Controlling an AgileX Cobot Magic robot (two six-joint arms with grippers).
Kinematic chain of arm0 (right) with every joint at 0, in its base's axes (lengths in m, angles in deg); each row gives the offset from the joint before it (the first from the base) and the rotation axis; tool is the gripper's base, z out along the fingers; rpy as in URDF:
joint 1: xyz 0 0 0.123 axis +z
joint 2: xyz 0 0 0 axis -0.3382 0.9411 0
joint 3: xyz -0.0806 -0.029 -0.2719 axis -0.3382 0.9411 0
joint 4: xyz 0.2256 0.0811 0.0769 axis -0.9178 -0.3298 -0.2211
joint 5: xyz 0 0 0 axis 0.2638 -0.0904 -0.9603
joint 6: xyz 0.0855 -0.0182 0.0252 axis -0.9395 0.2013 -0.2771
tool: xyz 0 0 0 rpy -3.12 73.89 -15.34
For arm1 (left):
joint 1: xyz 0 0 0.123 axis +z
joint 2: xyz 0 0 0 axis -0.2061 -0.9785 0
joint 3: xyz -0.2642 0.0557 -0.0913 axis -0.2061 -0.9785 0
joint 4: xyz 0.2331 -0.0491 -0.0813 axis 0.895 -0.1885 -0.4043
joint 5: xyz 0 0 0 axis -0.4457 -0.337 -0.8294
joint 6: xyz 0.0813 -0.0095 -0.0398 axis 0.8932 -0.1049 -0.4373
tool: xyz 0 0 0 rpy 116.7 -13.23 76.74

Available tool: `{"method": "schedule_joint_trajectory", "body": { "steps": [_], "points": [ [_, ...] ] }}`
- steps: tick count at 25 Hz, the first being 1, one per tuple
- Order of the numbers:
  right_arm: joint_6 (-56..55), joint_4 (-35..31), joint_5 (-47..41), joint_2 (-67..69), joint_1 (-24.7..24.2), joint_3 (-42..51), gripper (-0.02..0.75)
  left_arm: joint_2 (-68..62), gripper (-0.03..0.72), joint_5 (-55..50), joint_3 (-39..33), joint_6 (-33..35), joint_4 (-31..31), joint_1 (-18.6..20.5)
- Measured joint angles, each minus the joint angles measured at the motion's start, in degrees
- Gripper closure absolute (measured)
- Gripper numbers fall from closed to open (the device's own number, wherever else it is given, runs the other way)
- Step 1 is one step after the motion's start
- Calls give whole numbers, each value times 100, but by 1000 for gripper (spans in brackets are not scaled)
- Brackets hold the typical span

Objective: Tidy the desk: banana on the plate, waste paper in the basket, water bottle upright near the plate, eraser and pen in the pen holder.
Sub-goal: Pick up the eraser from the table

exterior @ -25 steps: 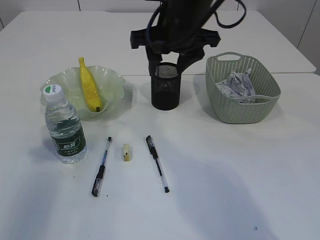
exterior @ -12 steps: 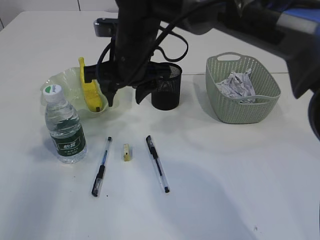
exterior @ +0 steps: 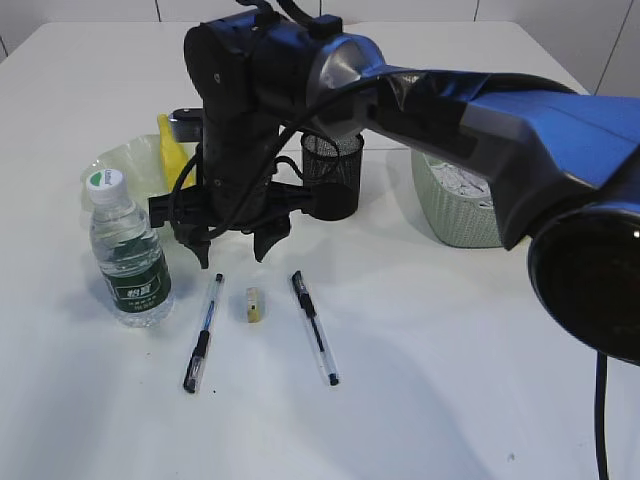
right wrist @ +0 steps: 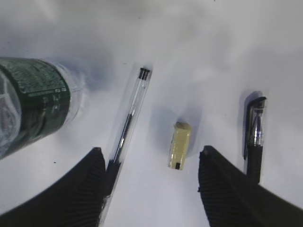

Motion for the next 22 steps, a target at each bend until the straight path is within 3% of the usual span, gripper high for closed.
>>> {"method": "schedule_joint_trajectory", "body": {
  "steps": [22],
  "points": [
    [-164, 317, 21, 421, -31, -18, 276, 0, 175, 81, 0, 0, -23, -7]
  ]
}}
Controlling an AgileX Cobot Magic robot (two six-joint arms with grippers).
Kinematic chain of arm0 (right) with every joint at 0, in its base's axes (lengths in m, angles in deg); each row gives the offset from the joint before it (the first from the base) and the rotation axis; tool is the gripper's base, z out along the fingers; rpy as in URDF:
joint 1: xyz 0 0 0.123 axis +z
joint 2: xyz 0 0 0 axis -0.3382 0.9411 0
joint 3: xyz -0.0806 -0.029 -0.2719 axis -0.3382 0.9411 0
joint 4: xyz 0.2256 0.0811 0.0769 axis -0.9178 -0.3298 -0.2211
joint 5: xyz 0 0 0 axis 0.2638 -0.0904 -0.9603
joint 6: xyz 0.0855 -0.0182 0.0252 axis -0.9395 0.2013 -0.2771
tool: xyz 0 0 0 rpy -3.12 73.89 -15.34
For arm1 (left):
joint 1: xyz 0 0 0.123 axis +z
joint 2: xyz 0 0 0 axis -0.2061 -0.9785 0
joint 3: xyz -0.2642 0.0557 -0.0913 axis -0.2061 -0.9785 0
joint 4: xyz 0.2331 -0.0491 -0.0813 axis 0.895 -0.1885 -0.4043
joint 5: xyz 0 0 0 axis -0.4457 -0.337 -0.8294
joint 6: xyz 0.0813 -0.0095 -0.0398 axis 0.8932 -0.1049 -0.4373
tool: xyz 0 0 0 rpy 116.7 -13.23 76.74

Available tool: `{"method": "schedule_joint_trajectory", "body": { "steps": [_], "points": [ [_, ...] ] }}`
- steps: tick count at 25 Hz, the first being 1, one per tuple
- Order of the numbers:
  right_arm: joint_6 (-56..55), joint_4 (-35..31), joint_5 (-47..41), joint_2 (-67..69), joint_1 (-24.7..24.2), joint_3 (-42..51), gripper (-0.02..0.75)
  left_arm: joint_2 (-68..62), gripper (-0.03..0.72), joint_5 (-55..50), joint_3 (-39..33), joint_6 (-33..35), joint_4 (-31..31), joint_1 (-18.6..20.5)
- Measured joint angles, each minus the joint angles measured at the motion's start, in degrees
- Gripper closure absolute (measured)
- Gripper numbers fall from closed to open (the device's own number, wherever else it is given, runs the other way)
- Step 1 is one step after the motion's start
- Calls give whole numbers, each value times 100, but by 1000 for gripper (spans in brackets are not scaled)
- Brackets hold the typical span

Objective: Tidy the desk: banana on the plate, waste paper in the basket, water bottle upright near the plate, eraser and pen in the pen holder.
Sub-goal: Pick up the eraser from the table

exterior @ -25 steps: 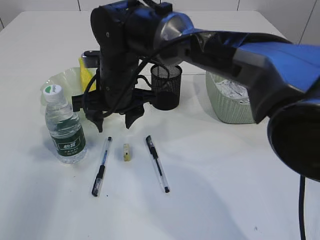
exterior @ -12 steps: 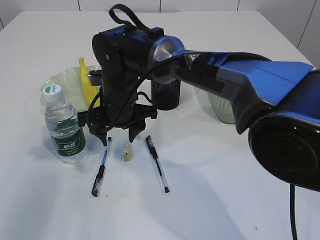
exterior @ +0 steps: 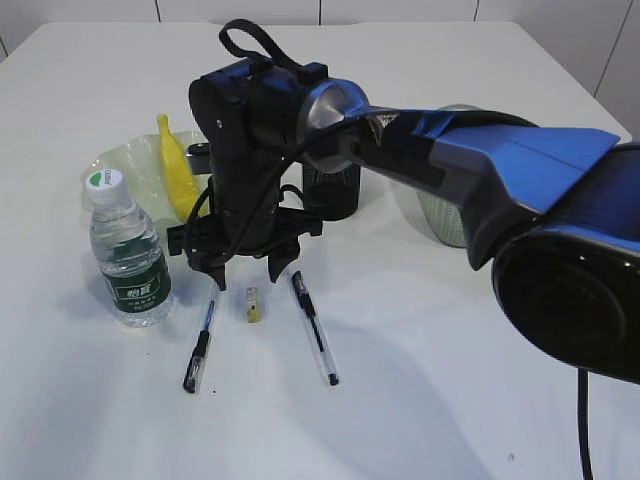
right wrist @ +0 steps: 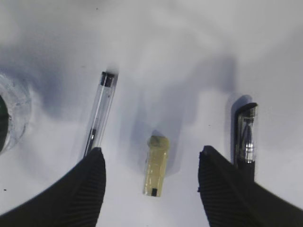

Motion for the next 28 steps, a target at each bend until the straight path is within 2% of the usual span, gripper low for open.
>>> {"method": "schedule_joint_trajectory", "body": {
  "steps": [19, 28],
  "points": [
    [-171, -190, 12, 258, -12, 0, 276, -69, 176, 4, 0, 0, -12, 0],
    [-171, -190, 12, 343, -47, 0, 367, -69, 176, 50, 0, 0, -12, 0]
  ]
}}
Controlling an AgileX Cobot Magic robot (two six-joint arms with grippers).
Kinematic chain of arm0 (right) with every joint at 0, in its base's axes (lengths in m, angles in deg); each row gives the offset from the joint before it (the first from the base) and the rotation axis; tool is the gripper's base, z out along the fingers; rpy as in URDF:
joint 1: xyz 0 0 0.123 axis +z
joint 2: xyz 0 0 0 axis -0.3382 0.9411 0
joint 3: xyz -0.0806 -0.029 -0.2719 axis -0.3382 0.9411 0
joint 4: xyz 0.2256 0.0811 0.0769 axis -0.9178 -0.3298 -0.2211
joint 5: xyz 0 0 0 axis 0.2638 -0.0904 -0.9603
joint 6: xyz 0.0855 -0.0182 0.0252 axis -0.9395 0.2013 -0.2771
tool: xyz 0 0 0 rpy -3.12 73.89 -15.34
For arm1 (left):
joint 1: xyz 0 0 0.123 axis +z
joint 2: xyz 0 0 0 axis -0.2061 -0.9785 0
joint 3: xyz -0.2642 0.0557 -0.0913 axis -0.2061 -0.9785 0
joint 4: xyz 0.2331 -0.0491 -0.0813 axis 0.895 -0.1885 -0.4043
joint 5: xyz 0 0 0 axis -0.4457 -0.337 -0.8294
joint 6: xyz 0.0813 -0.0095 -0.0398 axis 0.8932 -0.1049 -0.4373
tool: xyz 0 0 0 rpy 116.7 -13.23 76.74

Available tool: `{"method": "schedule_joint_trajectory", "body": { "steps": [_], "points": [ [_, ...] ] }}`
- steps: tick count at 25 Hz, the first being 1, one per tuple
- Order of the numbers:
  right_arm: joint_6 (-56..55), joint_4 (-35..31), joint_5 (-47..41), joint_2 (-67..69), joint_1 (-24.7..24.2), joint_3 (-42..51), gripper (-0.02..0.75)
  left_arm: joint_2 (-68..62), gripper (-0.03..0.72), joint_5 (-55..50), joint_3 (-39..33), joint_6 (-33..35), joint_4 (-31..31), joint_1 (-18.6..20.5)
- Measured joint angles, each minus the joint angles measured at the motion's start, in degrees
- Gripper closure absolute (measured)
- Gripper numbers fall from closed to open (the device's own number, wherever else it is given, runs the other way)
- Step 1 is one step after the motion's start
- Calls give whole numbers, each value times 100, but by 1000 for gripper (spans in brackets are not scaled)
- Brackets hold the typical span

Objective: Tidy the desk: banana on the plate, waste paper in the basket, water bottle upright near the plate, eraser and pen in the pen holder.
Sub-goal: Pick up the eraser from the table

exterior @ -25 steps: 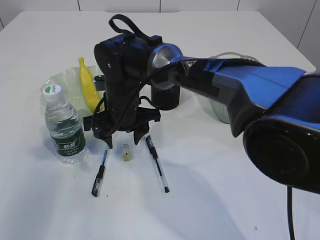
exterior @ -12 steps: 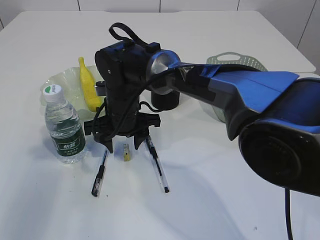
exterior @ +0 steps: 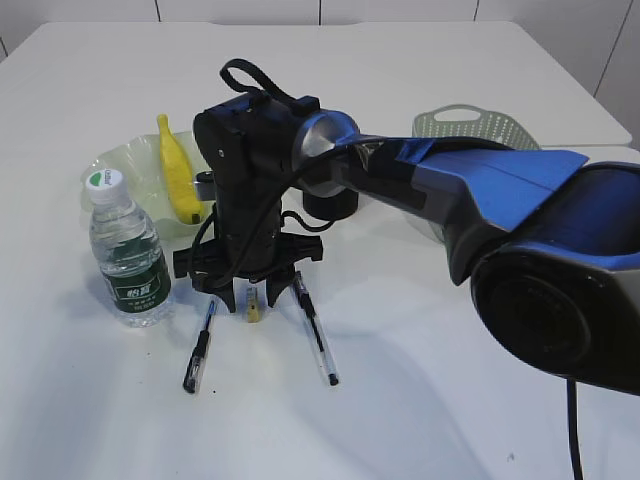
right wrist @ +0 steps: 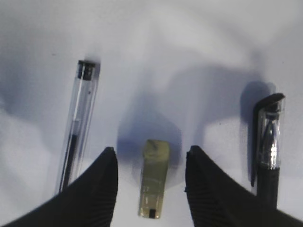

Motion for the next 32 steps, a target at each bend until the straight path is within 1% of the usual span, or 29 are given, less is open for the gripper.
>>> {"method": "schedule_joint_trajectory", "body": {
  "steps": [3, 9, 11, 16, 27, 32],
  "points": [
    [0, 0, 0, 0, 0, 0, 428, 0, 176, 29, 0, 0, 0, 0],
    [0, 0, 11, 0, -2, 0, 594, -62, 176, 51, 0, 0, 0, 0],
    [0, 0, 11, 0, -2, 0, 628, -62, 176, 51, 0, 0, 0, 0],
    [85, 0, 13, 0, -2, 0, 657, -62, 176, 51, 0, 0, 0, 0],
    [264, 0, 23, -163, -12, 0, 661, -62, 176, 51, 0, 0, 0, 0],
    [311, -42, 23, -425, -152, 0, 661, -62, 176, 51, 0, 0, 0, 0]
  ]
}}
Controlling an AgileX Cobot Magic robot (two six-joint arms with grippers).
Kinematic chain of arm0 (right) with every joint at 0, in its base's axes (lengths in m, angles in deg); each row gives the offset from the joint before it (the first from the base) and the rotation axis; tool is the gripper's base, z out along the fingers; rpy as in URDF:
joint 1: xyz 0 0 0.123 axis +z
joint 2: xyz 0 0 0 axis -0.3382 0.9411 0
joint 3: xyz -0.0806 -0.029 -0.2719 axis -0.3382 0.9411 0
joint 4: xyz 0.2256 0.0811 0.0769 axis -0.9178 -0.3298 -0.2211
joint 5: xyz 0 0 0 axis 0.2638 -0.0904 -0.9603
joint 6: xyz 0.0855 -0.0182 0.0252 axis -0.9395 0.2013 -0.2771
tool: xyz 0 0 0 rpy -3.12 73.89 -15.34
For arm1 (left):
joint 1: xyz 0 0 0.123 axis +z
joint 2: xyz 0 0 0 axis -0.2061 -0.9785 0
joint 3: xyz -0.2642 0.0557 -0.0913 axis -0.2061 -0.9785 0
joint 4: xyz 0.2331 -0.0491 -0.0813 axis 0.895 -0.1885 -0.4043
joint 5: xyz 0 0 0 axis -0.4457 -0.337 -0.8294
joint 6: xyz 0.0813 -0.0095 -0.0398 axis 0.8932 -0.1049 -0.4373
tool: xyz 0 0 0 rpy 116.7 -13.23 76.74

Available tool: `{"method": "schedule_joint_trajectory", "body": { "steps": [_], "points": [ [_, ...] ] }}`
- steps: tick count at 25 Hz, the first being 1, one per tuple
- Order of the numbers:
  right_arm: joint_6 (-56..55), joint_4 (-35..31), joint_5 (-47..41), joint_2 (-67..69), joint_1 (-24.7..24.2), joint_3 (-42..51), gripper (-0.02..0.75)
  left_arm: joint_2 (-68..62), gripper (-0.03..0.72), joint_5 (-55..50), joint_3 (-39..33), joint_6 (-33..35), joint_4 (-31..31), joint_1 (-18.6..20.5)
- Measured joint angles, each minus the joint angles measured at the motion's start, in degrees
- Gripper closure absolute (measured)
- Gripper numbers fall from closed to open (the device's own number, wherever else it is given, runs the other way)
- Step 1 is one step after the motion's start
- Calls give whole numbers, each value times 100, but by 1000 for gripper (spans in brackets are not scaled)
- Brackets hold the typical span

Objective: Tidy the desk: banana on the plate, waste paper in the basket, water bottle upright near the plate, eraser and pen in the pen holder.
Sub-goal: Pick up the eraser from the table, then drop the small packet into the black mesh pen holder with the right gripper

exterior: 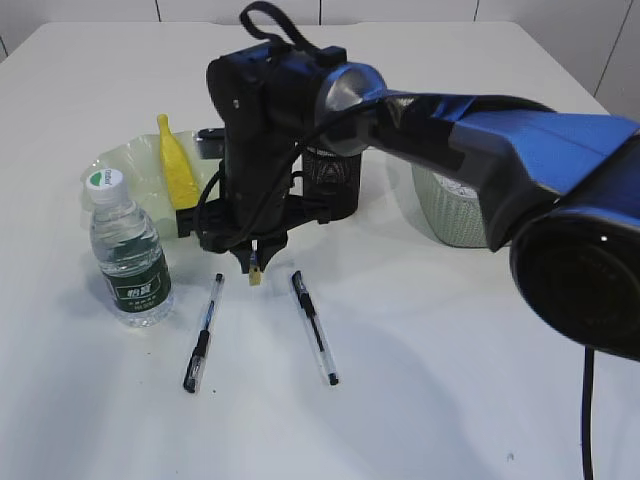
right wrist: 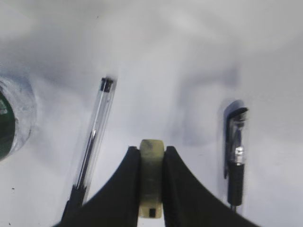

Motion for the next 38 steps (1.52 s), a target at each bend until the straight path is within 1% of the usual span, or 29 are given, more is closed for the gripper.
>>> {"method": "schedule_joint_trajectory", "body": {
  "steps": [11, 14, 17, 20, 25, 28, 31, 36, 38],
  "points": [
    [594, 42, -22, -910, -931, 0, 661, 0, 176, 0, 0, 0, -115, 0],
    [845, 180, -33, -1147, -1147, 0, 661, 0, 176, 0, 0, 0, -114, 0],
    [1090, 369, -53, -1337, -1297, 0, 661, 0, 176, 0, 0, 0, -114, 0],
    [1342, 623, -67, -1454, -1348, 0, 661, 0, 176, 0, 0, 0, -137, 0],
    [1477, 572, -36, -1525, -1487, 0, 662, 0, 176, 0, 0, 0, -152, 0],
    [1548, 572, 216, -1525, -1606, 0, 662, 0, 176, -10, 0, 0, -152, 0],
    [1653, 387, 589, -1525, -1767, 0, 662, 0, 176, -73, 0, 0, -161, 0],
    [2351, -612, 1219, -1430, -2020, 0, 662, 0, 176, -107, 0, 0, -161, 0],
    [2572, -873, 1353, -1256, -2041, 0, 662, 0, 176, -107, 0, 0, -161, 0]
  ]
}}
